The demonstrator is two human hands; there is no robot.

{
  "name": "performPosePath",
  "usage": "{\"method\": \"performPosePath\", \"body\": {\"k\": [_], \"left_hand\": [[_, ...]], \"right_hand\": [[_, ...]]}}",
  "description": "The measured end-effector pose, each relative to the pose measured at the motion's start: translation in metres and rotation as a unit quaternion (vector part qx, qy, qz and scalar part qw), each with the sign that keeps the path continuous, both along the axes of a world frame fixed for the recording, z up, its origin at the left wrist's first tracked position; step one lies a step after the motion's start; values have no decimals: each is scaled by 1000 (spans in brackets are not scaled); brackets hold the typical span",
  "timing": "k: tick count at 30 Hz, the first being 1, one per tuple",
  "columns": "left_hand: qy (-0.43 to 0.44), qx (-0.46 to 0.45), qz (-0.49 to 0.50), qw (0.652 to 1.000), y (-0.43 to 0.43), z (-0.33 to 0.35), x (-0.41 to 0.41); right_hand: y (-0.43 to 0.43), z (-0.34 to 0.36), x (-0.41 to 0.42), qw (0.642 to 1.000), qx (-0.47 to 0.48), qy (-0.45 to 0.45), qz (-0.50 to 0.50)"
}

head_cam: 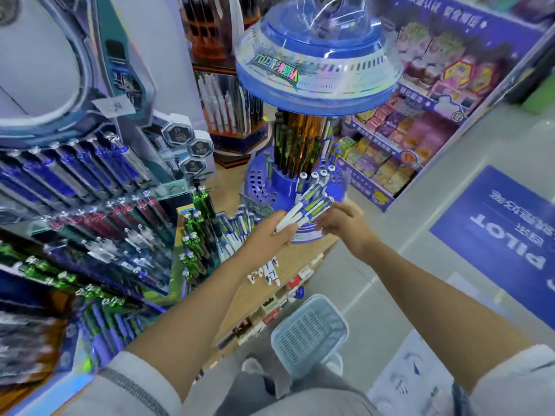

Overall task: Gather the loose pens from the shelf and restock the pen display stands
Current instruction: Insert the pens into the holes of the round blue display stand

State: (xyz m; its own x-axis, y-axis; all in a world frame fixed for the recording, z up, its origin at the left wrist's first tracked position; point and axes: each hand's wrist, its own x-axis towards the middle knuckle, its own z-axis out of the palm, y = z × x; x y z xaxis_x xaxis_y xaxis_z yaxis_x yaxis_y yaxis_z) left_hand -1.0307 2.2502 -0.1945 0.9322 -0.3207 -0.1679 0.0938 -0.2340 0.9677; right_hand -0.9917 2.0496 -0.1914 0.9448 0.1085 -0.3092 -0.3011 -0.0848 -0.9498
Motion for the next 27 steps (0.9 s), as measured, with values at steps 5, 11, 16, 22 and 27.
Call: {"method": "performPosePath", "body": {"k": [5,11,16,22,27], "left_hand": [[-23,16,0,1000,-5,2,5],[-34,28,2,999,-2,5,13],[-13,14,3,1000,0,6,17],[-2,-7,3,1000,2,4,21],[-3,-19,1,1000,5,2,24]], "right_hand": [[6,6,-15,998,19,0,52],[-10,26,-1,988,22,-73,-133],[-22,32,25,953,-140,-134,-233],[-11,24,41,927,-287,-136,-199],[-12,17,45,926,-339,-109,-125]]}}
